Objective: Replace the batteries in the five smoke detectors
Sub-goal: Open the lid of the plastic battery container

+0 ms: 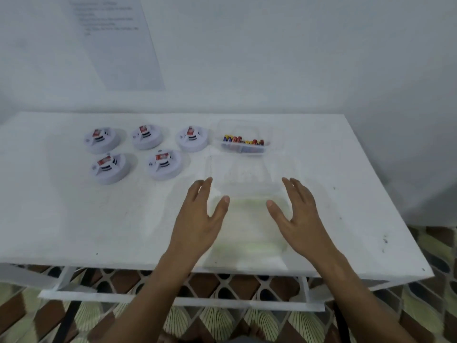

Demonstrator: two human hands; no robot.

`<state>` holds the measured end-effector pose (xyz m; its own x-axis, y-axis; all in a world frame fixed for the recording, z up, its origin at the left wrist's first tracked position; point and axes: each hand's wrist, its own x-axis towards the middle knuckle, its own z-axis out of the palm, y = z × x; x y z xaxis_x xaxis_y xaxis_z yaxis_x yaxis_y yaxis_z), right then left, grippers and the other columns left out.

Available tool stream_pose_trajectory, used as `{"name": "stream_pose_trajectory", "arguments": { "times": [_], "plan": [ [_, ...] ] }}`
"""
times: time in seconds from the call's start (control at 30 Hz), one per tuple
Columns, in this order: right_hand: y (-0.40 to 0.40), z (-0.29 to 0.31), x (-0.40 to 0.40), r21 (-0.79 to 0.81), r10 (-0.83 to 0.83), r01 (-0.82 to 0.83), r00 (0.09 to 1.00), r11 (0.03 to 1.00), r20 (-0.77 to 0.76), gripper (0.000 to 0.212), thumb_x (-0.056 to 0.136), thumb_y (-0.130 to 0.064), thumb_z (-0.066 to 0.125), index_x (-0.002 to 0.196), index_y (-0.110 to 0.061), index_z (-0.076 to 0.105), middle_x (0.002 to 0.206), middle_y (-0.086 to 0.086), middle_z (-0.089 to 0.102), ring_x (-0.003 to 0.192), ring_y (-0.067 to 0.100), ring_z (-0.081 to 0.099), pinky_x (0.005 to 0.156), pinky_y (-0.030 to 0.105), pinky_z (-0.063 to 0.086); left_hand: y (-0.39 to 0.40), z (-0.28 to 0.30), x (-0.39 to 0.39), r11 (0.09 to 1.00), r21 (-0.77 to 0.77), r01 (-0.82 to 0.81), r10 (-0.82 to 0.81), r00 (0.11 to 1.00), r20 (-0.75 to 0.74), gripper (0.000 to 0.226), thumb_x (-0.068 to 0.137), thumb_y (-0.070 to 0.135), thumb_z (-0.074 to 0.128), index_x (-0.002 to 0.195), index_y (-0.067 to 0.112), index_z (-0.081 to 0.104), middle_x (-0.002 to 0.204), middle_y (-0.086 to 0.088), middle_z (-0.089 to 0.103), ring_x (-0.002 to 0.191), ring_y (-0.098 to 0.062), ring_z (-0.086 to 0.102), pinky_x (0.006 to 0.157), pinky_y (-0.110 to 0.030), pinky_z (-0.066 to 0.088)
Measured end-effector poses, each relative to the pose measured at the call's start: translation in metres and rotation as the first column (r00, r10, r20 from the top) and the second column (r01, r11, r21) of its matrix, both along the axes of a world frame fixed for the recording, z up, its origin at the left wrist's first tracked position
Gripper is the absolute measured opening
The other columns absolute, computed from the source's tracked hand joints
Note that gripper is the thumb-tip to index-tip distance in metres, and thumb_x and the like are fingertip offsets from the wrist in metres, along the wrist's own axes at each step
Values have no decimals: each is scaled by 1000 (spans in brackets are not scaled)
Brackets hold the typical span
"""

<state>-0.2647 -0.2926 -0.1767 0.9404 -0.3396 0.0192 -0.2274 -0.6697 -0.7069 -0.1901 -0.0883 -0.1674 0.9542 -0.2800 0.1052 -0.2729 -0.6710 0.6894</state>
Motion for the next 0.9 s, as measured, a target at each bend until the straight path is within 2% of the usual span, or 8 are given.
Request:
{"name": "stream_pose_trajectory", "arguments": {
  "times": [0.07, 0.23, 0.43, 0.53, 0.6, 0.63, 0.77, 0.9],
  "plan": [
    [-7, 15, 24, 18, 14, -16, 998, 1000, 69, 68, 97, -50, 49, 156, -27, 23, 165, -7, 15, 152, 7, 7, 115, 21, 6, -12, 15, 28, 1000, -13, 22, -21, 998, 60, 61, 96, 46, 48, 147, 18, 34, 153, 4, 33, 141, -9, 27, 103, -14, 17],
    [-28, 40, 99, 6, 69, -70, 989, 998, 132, 62, 99, -44, 52, 153, -21, 31, 162, -3, 27, 151, 11, 18, 114, 18, 12, -50, 34, 104, 997, -37, 75, -72, 995, 62, 55, 97, 40, 49, 145, 16, 38, 151, 1, 39, 139, -12, 32, 99, -15, 20],
    [-55, 34, 157, 4, 80, -80, 997, 997, -11, 61, 101, -44, 49, 154, -18, 32, 164, 3, 23, 152, 17, 14, 119, 30, 16, -73, 33, 165, 991, 76, 114, -113, 993, -22, 51, 98, 35, 48, 143, 14, 41, 147, -7, 39, 132, -19, 39, 91, -18, 25],
    [-60, 24, 165, -28, 107, -111, 986, 993, -131, 56, 102, -45, 46, 151, -20, 37, 165, 7, 16, 153, 21, 9, 121, 37, 16, -72, 26, 182, 989, 108, 105, -91, 987, -129, 41, 97, 36, 47, 132, 16, 54, 133, -13, 50, 102, -24, 58, 79, -22, 40],
    [-60, 18, 164, -26, 122, -130, 974, 991, -190, 53, 102, -44, 45, 150, -22, 40, 164, 9, 15, 153, 24, 8, 120, 41, 17, -68, 21, 184, 987, 105, 118, -101, 983, -154, 36, 97, 34, 47, 122, 14, 62, 115, -12, 63, 79, -19, 59, 66, -23, 43],
    [-60, 17, 162, -24, 126, -133, 972, 991, -198, 52, 102, -45, 45, 149, -22, 42, 163, 10, 20, 152, 27, 12, 120, 42, 19, -66, 18, 182, 986, 111, 126, -109, 982, -155, 34, 97, 33, 46, 120, 14, 63, 111, -9, 66, 77, -17, 59, 65, -24, 42],
    [-59, 19, 153, 14, 140, -139, 978, 990, -158, 51, 101, -43, 49, 146, -18, 46, 151, 5, 46, 139, 24, 42, 111, 32, 33, -59, 9, 173, 984, 126, 128, -109, 983, -149, 37, 95, 39, 47, 121, 17, 62, 114, -5, 67, 89, -15, 58, 76, -24, 38],
    [-61, 23, 146, 52, 124, -118, 983, 992, -132, 47, 99, -42, 54, 140, -20, 51, 144, 3, 55, 123, 20, 54, 93, 23, 38, -50, 6, 159, 990, 60, 127, -111, 970, -215, 54, 86, 51, 59, 132, 24, 56, 124, 1, 61, 110, -16, 58, 92, -28, 43]
  ]
}}
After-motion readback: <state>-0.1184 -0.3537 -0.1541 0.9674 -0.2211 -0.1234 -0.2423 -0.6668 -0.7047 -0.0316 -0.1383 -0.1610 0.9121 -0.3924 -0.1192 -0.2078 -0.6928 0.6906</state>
